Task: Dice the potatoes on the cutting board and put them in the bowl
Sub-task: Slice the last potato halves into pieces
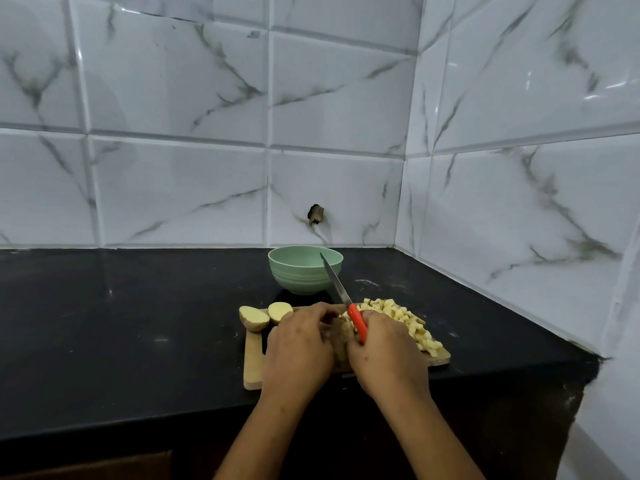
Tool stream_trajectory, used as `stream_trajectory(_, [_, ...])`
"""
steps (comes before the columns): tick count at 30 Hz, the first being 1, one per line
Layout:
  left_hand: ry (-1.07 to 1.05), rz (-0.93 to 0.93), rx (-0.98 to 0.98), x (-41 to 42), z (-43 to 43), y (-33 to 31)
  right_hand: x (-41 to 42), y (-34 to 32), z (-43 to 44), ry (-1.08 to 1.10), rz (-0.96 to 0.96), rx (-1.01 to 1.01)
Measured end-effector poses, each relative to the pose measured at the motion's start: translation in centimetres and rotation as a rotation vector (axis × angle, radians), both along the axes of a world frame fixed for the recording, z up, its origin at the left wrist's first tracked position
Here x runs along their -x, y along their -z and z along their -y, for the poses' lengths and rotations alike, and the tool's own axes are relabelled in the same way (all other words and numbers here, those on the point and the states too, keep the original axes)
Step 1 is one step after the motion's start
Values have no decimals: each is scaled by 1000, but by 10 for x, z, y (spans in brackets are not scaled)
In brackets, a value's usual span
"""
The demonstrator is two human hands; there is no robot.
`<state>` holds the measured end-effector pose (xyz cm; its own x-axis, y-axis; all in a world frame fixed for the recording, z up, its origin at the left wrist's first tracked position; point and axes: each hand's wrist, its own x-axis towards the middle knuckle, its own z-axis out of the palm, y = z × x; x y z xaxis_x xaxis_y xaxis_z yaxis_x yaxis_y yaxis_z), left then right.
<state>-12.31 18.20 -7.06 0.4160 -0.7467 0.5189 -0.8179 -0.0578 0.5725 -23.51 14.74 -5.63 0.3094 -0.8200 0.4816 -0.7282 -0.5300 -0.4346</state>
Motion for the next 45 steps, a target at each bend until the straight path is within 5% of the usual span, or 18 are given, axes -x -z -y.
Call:
stream_trajectory(5, [-147, 121, -124, -13, 0, -16, -4, -4, 2, 21, -10, -64])
stream_trajectory(13, [-64, 412, -509, -29, 26, -31, -9, -7, 5, -9, 26, -86])
stream_trajectory(24, [-128, 326, -289, -25, 13, -20, -9, -7, 12, -80, 61, -112])
stream_trajectory(36, [-126, 304, -268, -16, 7, -16, -10, -12, 27, -64, 191, -138])
stream_trajectory(45, [-193, 250, -231, -21, 3, -8, -37, -17, 32, -1, 1, -102])
